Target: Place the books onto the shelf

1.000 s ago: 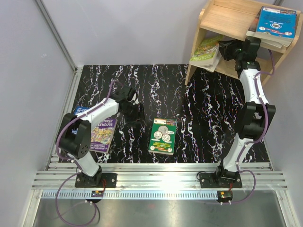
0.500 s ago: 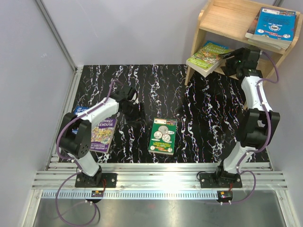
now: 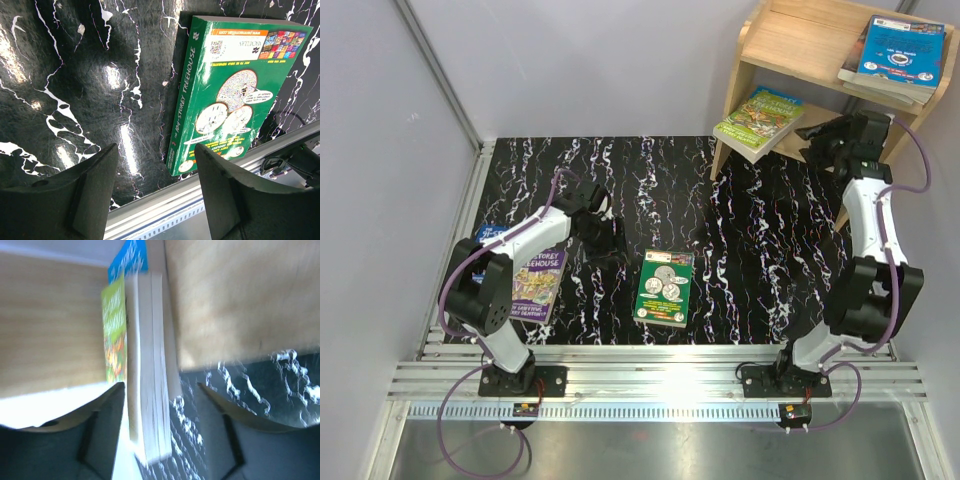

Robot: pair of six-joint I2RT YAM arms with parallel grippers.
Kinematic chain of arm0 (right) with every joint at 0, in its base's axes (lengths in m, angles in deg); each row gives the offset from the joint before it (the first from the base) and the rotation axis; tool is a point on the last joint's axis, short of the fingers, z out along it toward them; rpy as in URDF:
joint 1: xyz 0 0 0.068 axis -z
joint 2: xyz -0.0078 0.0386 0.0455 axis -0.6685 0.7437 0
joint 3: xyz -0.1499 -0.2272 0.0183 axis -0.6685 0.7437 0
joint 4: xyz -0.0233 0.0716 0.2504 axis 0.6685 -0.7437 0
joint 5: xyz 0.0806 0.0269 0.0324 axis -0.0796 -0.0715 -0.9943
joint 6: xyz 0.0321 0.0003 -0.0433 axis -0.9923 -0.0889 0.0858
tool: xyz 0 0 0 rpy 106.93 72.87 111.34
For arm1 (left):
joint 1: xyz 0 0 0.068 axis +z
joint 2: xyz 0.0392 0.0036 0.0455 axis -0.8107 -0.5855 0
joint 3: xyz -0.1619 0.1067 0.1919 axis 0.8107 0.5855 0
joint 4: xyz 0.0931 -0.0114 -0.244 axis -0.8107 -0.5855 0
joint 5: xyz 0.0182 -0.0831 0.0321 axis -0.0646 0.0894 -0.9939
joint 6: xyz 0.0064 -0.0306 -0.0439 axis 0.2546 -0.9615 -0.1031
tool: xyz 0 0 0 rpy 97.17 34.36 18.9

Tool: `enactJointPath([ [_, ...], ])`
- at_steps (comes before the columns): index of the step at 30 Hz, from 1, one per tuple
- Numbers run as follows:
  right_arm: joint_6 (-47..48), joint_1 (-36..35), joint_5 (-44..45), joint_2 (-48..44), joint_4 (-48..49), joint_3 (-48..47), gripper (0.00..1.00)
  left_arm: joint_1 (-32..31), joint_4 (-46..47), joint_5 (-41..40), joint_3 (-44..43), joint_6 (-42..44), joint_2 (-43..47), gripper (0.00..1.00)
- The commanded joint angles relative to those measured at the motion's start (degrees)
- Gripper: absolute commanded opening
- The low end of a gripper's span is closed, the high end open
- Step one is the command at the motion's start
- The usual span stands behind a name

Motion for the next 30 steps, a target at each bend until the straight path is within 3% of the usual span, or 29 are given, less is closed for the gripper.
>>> enactJointPath([
  [1, 1.8, -1.0, -4.7, -7.2, 1.2, 4.0, 0.58, 0.3, 1.3, 1.2, 0.1, 0.8, 3.1, 0.66],
  [2, 1.8, -1.6, -5.2, -8.6, 1.9, 7.2, 0.38, 0.3, 1.3, 1.2, 0.3, 0.8, 3.1, 0.66],
  [5, 1.9, -6.3, -4.9, -13.6, 1.8, 12.2, 0.15, 0.3, 1.5, 1.4, 0.3, 0.7, 3.4, 0.66],
  [7, 1.2, -10.6, -4.1, -15.4, 1.5, 14.6, 0.09, 0.3, 1.5, 1.5, 0.2, 0.7, 3.3, 0.66],
  [13, -2.3, -15.6, -2.4, -13.9, 4.6, 16.7, 0.02, 0.3, 1.4, 2.0, -0.1, 0.7, 3.5, 0.65],
  [30, 1.5, -15.4, 3.2, 4.0, -4.5, -5.4, 0.0, 0.3, 0.7, 1.5, 1.1, 1.0, 6.3, 0.65],
])
